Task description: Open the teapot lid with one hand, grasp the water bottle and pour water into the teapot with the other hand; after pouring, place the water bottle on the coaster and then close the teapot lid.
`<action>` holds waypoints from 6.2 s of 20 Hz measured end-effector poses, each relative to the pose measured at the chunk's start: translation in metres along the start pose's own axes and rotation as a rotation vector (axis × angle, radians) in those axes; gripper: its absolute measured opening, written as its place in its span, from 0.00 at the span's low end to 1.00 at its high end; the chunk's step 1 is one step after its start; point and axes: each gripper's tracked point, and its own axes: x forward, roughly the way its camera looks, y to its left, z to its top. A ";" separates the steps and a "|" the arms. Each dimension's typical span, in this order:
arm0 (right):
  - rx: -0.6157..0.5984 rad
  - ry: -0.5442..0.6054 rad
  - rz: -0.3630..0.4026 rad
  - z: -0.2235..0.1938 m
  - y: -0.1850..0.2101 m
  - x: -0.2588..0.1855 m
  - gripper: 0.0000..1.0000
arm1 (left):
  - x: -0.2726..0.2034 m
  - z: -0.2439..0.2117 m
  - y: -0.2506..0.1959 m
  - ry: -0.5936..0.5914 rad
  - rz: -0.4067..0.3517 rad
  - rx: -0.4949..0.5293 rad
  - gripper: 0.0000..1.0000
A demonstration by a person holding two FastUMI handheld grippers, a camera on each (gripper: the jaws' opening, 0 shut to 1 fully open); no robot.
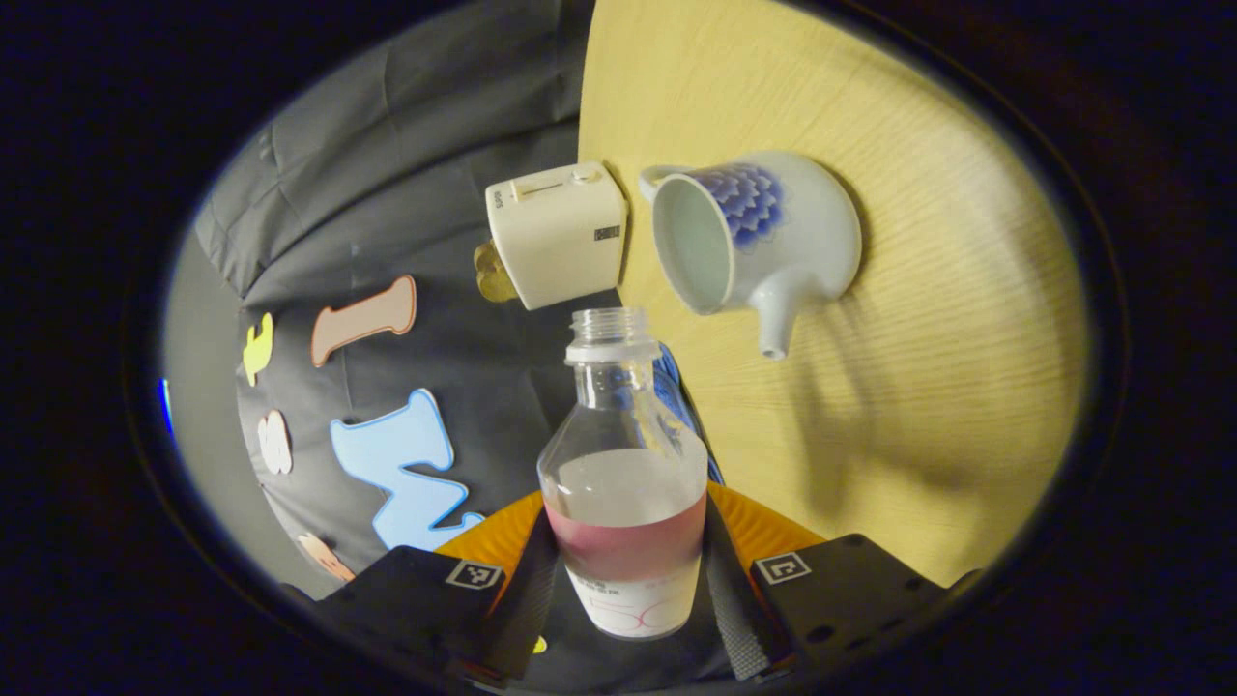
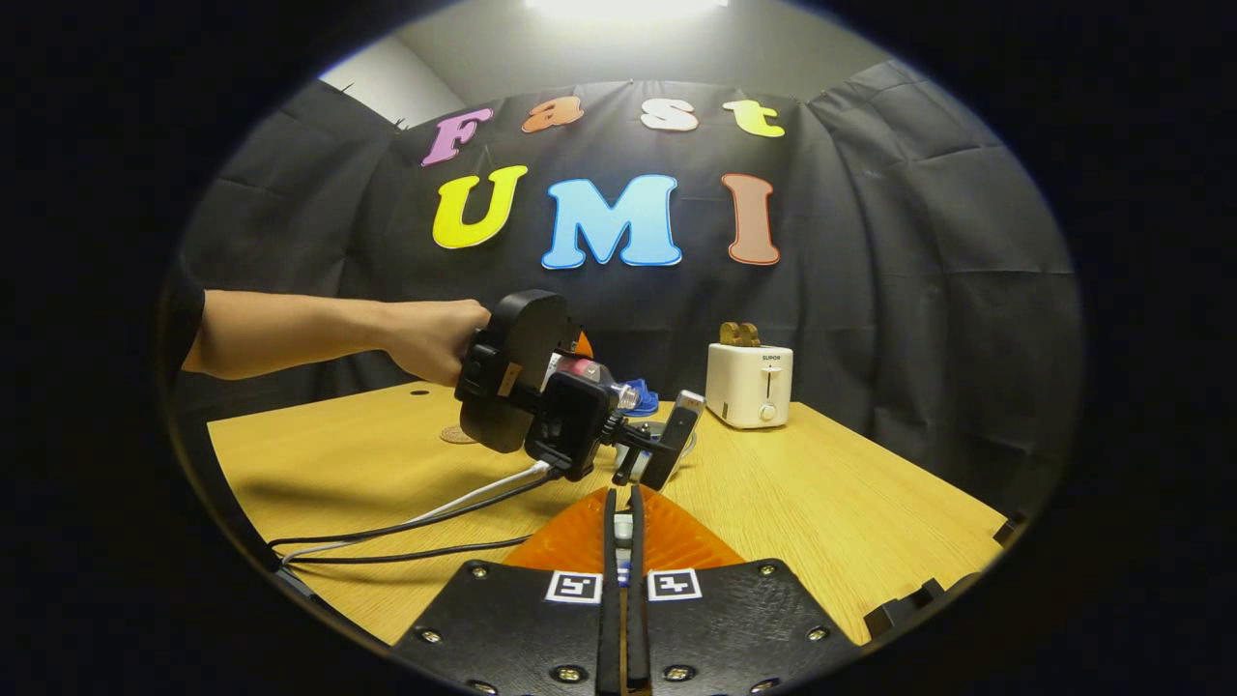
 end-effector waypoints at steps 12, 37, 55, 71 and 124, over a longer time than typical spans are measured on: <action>-0.005 0.004 -0.009 -0.001 -0.003 0.002 0.03 | 0.001 0.000 0.013 0.005 0.043 0.146 0.87; -0.001 0.008 -0.020 -0.001 -0.008 0.002 0.03 | 0.002 0.007 0.033 0.008 0.092 0.338 0.87; -0.003 0.000 -0.027 0.000 -0.010 0.003 0.03 | 0.004 0.010 0.033 -0.010 0.085 0.358 0.87; -0.004 0.017 -0.019 -0.003 -0.006 0.004 0.03 | 0.012 0.014 -0.004 -0.108 -0.002 0.093 0.87; 0.033 0.020 0.026 0.022 0.008 0.141 0.03 | 0.029 -0.216 -0.082 -0.071 0.147 -1.873 0.85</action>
